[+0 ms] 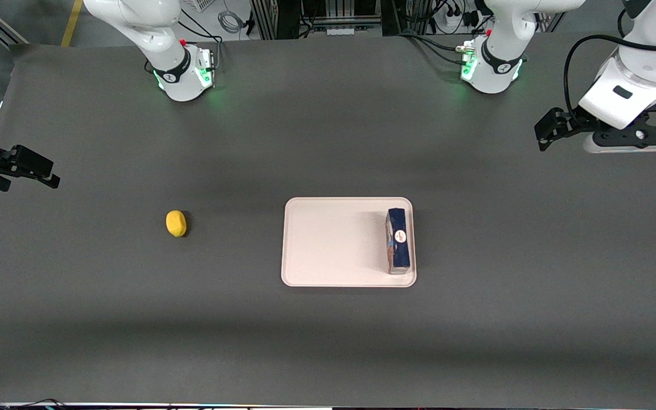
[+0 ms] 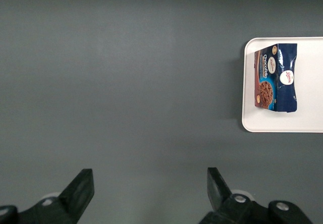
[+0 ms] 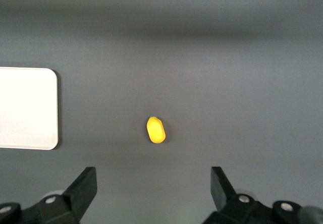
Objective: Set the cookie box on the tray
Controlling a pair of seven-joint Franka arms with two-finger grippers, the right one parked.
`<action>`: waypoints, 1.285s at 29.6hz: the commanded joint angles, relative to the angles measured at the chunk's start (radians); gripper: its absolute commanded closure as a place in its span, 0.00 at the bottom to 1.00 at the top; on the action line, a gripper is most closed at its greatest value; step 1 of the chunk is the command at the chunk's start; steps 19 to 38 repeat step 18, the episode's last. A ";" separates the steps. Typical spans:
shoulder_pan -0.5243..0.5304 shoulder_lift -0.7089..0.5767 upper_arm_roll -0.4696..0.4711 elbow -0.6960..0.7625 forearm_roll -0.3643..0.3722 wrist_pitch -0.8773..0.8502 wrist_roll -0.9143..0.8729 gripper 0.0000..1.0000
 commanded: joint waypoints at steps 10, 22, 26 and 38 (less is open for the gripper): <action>-0.007 -0.008 -0.002 0.004 -0.015 -0.004 0.014 0.00; -0.015 0.010 -0.009 0.007 -0.015 0.005 0.013 0.00; -0.015 0.010 -0.009 0.007 -0.015 0.005 0.013 0.00; -0.015 0.010 -0.009 0.007 -0.015 0.005 0.013 0.00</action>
